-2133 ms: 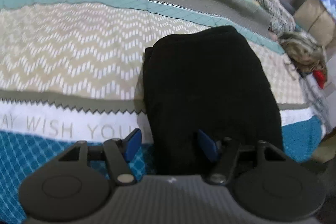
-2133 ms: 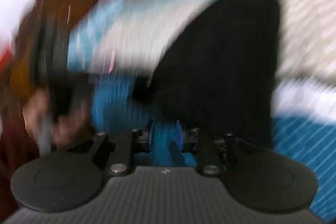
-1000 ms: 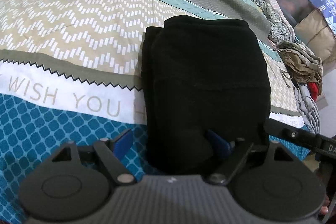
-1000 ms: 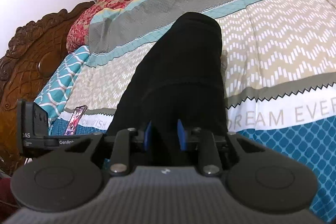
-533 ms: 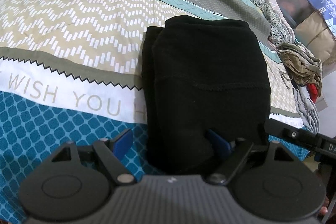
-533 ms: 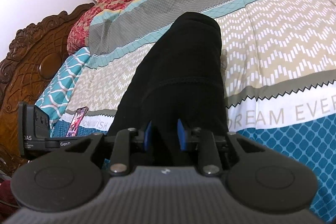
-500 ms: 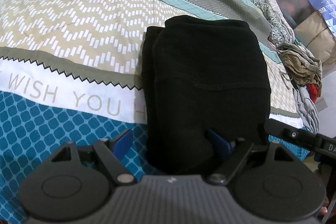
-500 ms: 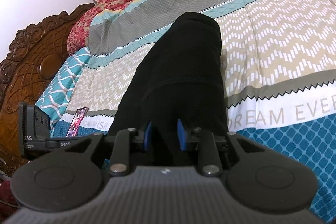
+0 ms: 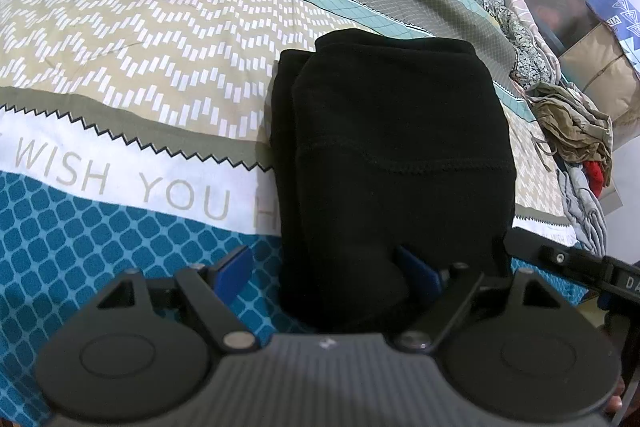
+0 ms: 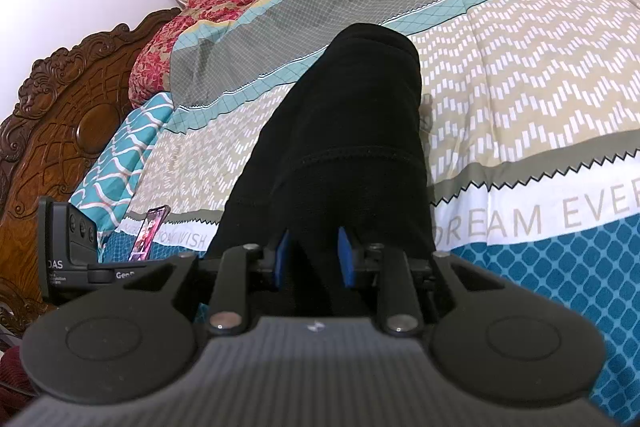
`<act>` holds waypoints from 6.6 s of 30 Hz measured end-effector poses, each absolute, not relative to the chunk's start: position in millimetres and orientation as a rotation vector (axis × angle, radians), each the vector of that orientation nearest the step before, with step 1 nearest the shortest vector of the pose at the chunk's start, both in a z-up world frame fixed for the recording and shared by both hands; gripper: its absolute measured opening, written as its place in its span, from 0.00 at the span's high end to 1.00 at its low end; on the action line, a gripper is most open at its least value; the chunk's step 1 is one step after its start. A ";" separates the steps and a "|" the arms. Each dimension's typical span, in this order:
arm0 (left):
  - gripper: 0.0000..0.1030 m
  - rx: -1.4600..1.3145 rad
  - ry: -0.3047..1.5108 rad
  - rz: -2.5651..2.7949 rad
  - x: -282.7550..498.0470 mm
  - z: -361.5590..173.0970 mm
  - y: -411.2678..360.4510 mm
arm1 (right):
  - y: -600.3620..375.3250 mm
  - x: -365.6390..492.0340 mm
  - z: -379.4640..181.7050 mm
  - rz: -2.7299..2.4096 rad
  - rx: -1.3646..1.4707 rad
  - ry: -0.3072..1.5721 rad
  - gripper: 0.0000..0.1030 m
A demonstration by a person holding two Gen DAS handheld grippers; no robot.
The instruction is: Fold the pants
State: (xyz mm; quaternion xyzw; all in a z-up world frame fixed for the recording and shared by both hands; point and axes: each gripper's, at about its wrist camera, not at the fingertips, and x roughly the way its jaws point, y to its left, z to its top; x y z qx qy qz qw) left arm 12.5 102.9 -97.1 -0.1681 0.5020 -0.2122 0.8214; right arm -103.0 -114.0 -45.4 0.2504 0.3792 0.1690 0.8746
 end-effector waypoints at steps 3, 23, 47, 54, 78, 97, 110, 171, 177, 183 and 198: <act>0.18 -0.356 1.067 -0.450 12.1 -97.1 102.4 | -112.6 -103.2 -45.0 0.348 0.508 0.794 0.73; 0.14 -0.458 0.957 -0.480 7.3 -62.9 135.0 | -120.8 -113.2 -29.9 0.317 0.503 0.732 0.58; 0.32 -0.573 1.113 -0.586 60.7 -107.7 92.4 | -145.3 -56.1 -82.2 0.352 0.712 0.875 0.13; 0.68 -0.475 0.985 -0.606 65.1 -45.6 73.6 | -131.0 -53.9 -40.6 0.390 0.617 0.835 0.48; 0.49 -0.122 0.896 -0.368 257.4 -66.8 -41.0 | -183.5 121.4 -72.9 0.188 0.566 0.678 0.37; 0.27 0.020 0.925 -0.199 86.4 -1.9 -6.8 | -144.2 -43.1 -22.0 0.030 0.412 0.638 0.23; 0.00 0.038 0.887 -0.181 12.1 14.6 15.0 | -117.8 -88.0 -25.0 0.061 0.468 0.734 0.16; 0.00 0.183 0.856 -0.095 -8.9 7.6 14.5 | -105.2 -101.4 -31.6 0.043 0.477 0.795 0.13; 0.00 0.196 0.854 -0.083 -9.1 6.5 15.0 | -105.3 -102.4 -33.6 0.037 0.483 0.800 0.13; 0.00 0.201 0.857 -0.076 -9.0 5.7 16.0 | -105.6 -103.7 -30.6 0.031 0.478 0.790 0.13; 0.00 0.188 0.901 -0.066 -7.2 0.2 22.0 | -104.5 -103.9 -30.5 0.024 0.477 0.795 0.13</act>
